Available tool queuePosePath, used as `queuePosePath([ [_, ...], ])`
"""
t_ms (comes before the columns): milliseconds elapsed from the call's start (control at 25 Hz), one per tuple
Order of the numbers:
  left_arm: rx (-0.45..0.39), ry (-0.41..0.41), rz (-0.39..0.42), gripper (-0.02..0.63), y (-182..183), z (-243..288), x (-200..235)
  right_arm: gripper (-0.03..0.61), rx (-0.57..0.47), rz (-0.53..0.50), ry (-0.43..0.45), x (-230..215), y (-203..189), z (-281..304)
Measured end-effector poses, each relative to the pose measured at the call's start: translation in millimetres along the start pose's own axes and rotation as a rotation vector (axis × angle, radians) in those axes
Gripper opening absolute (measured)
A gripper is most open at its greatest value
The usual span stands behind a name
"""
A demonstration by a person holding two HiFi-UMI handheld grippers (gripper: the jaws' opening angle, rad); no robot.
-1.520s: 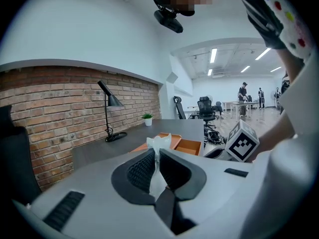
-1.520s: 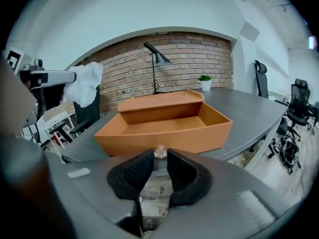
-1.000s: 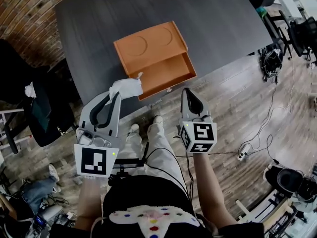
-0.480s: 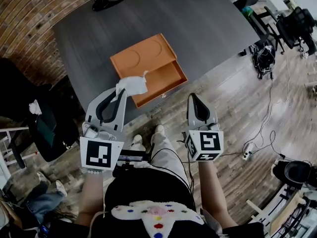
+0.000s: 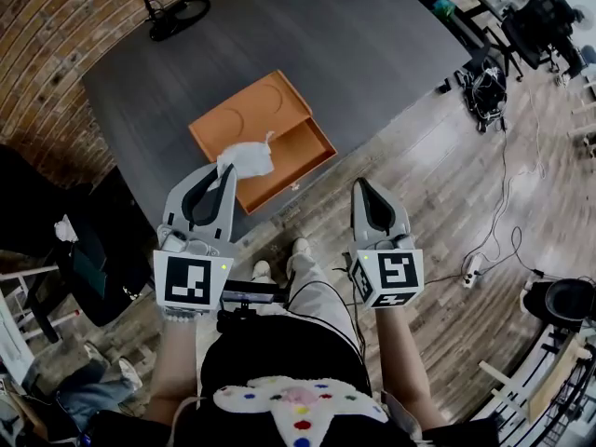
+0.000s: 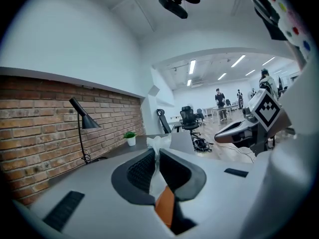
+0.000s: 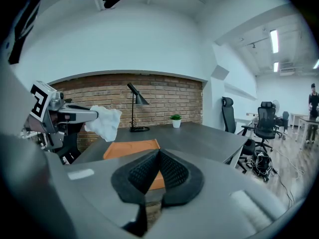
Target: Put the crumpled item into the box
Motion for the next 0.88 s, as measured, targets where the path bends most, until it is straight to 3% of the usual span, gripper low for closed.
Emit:
queuePosePath([
  [320,0.066,-0.076,0.055,0.029,-21,40,-8,0.009,0.018,0.028,-0.046,-16,-10,-9],
  [640,0.222,-0.197,0.110,0.029,-57,77,-20,0.009,0.035,0.063,-0.088,-29,-24,-20],
  [880,0.331,-0.225,0.048,0.029,-84,101,-32,0.009,0.050,0.084,-0.101,-35,-33,-26],
])
Point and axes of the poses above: the fingertips, and each gripper's own axes: z forward along the fingers, x to its left, y out of its top, the point moved 7 cm from there along -z, backward along the fingers, and after that the axes turned 3 degrees about -x, right-handed, at the moved point
